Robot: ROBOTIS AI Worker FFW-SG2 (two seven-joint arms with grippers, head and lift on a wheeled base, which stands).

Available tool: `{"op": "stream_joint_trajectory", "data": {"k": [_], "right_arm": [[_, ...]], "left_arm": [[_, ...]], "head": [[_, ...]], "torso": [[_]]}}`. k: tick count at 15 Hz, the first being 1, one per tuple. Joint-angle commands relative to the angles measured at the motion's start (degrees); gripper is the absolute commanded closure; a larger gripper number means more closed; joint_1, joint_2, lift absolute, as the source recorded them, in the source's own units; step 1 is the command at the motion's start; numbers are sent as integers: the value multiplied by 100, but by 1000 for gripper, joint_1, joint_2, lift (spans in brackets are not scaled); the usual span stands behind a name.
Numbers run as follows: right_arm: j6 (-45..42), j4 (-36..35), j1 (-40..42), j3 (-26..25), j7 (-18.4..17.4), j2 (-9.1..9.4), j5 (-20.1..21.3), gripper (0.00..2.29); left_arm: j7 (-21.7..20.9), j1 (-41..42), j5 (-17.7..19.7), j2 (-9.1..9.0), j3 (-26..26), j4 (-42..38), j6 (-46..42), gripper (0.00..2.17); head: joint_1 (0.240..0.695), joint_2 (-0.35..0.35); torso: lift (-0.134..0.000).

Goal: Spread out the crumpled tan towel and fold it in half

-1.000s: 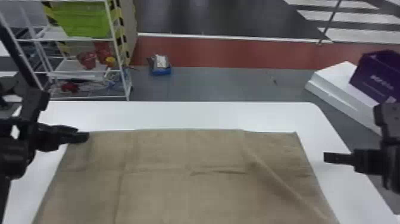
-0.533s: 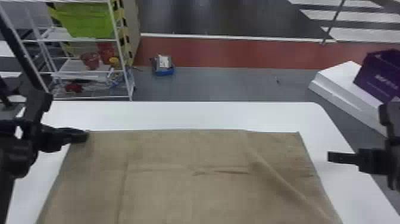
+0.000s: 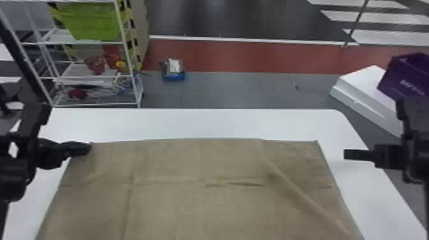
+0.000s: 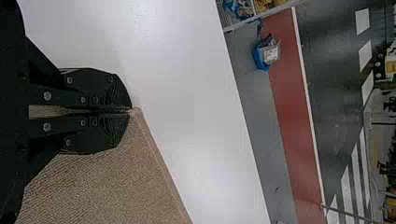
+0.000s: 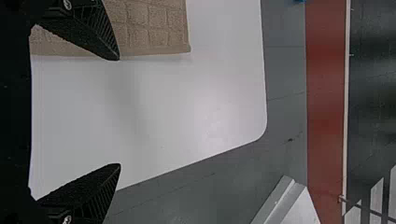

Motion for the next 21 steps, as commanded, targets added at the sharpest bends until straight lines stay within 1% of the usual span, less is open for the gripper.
{"op": "stream_joint_trajectory", "data": {"k": [1,3,4,6,7,8,11,15,16,17,21], "right_arm": [[-184,771,-535,181,-31,34,11,100],[-324,1412,-1001,392,-128,60,135,147],[-570,1764,-1220,436,-128,104,249,161],[-816,2309,-1449,489,-128,113,214,211],[-1045,2432,-1458,550,-128,148,187,215],[-1273,2555,-1458,568,-119,227,231,218],[-1924,2959,-1458,665,-137,236,275,282],[-1959,3276,-1528,700,-137,236,372,286],[-1941,3302,-1528,752,-110,236,372,373],[-1941,3311,-1528,770,-119,245,381,407],[-1959,3487,-1581,849,-119,254,477,437]], "left_arm": [[-12,62,14,-3,34,-67,-1,1082],[-21,115,23,-3,51,-120,-1,1082],[-21,141,32,-12,60,-155,-1,1082],[-21,150,41,-3,69,-155,-18,1082],[-21,150,41,-3,87,-155,-18,1082],[-21,150,41,-3,104,-155,-18,1082],[-30,150,41,-3,113,-155,-18,1082],[-100,150,49,-3,131,-182,-18,1082],[-100,150,49,-3,131,-173,-18,1082],[-100,150,49,-3,122,-173,-36,1082],[-109,150,49,-3,122,-182,-36,1082]], "head": [[695,-67],[695,-59],[695,-55],[695,-48],[695,-45],[695,-42],[695,-21],[695,-15],[695,-15],[695,-17],[695,-13]], "torso": [[-124],[-124],[-124],[-124],[-124],[-124],[-124],[-124],[-124],[-124],[-124]]}}
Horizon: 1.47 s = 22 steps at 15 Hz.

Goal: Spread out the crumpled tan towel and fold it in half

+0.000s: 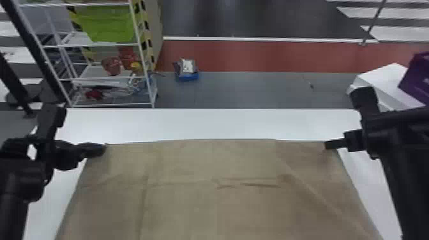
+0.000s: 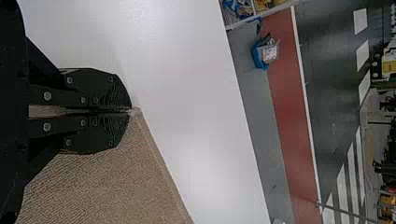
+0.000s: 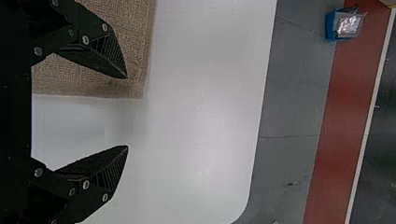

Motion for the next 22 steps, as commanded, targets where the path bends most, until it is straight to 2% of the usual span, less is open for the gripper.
{"op": "stream_joint_trajectory", "data": {"k": [1,6,8,10,11,12,14,15,16,19,21,22], "right_arm": [[4,139,-51,64,3,3,64,697],[-49,174,-69,135,-6,11,64,711],[-67,174,-77,135,-6,11,64,964],[-102,139,-42,135,3,11,55,967],[-172,113,-16,135,11,11,55,1106],[-172,95,11,152,20,11,55,1423],[-207,16,116,108,108,11,46,1430],[-260,-283,309,82,240,11,29,1430],[-559,-713,573,29,547,3,11,1430],[-1121,-2216,1540,-129,1892,-50,-15,1426],[-1174,-2928,2058,-305,2578,-182,-130,1426],[-1174,-3192,2296,-322,2815,-340,-130,1426]], "left_arm": [[-3,0,0,8,0,7,2,1082],[-3,9,0,8,0,7,2,1082],[-29,9,0,8,9,-2,2,1082],[-29,9,0,8,26,-2,-15,1082],[-29,17,0,8,26,-2,-15,1082],[-29,17,0,8,44,-2,-15,1082],[-56,53,9,8,88,-11,-51,1082],[-56,123,35,8,123,-63,-121,1082],[-73,202,71,-10,255,-186,-279,1082],[-398,492,791,-1,773,-336,-789,1082],[-442,712,1020,17,949,-468,-1035,1082],[-486,808,1090,17,1002,-512,-1158,1082]], "head": [[695,-12],[695,-10],[695,-8],[695,-7],[695,-7],[695,-6],[695,-4],[695,0],[695,2],[695,28],[695,70],[695,83]], "torso": [[-124],[-124],[-124],[-124],[-124],[-124],[-124],[-124],[-124],[-124],[-124],[-124]]}}
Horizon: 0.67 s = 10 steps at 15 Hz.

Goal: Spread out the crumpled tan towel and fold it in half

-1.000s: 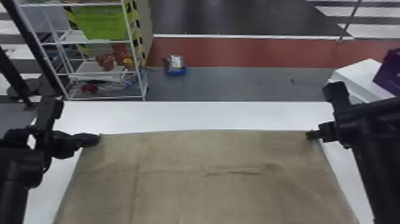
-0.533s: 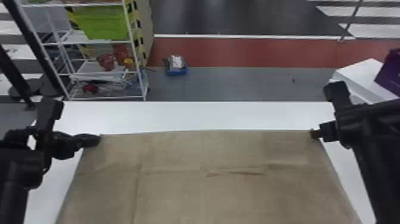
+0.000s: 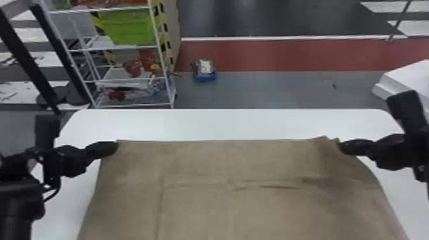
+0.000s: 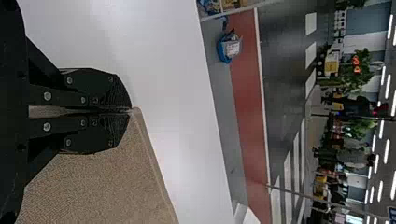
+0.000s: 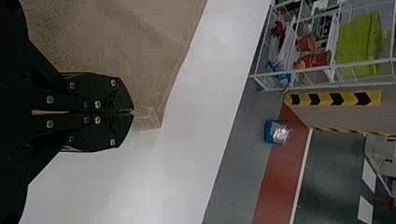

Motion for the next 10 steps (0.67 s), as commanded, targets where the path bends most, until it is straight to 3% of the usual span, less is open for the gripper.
{"op": "stream_joint_trajectory", "data": {"k": [1,3,6,10], "right_arm": [[-29,-664,623,-111,354,-309,-33,1426],[-328,-866,984,-313,828,-458,-103,1426],[-398,-892,1098,-823,1013,-678,-385,1426],[-416,-901,1300,-1157,1224,-740,-543,1426]], "left_arm": [[-74,281,204,8,155,-169,-357,1082],[-145,536,283,0,252,-362,-691,1079],[-373,703,415,26,691,-468,-1096,1079],[-742,1002,529,44,1008,-529,-2062,1079]], "head": [[695,92],[695,99],[695,99],[695,76]], "torso": [[-124],[-124],[-124],[-124]]}}
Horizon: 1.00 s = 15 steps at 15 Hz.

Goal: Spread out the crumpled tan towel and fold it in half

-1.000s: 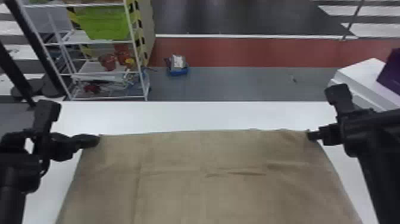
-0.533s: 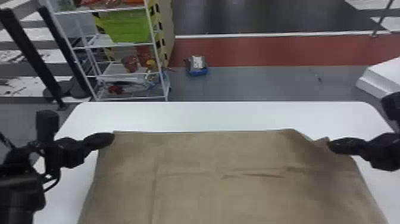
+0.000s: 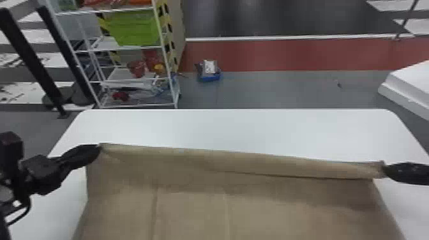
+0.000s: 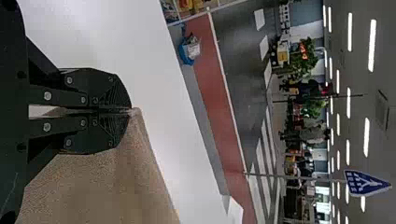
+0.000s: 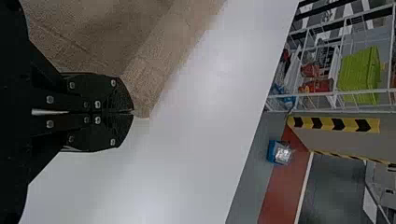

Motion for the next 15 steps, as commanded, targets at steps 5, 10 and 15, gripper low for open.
{"op": "stream_joint_trajectory", "data": {"k": [5,10,15], "right_arm": [[-6,-462,676,-129,307,-40,-263,1426],[82,-910,887,-375,781,-48,-536,1426],[29,-1147,1151,-894,809,-145,-773,1426]], "left_arm": [[-881,669,248,58,476,-31,-2673,1075],[-1733,1091,239,304,608,-84,-3816,1072],[-2041,1434,406,410,898,-128,-4607,1069]], "head": [[695,70],[695,90],[695,87]], "torso": [[-124],[-124],[-124]]}}
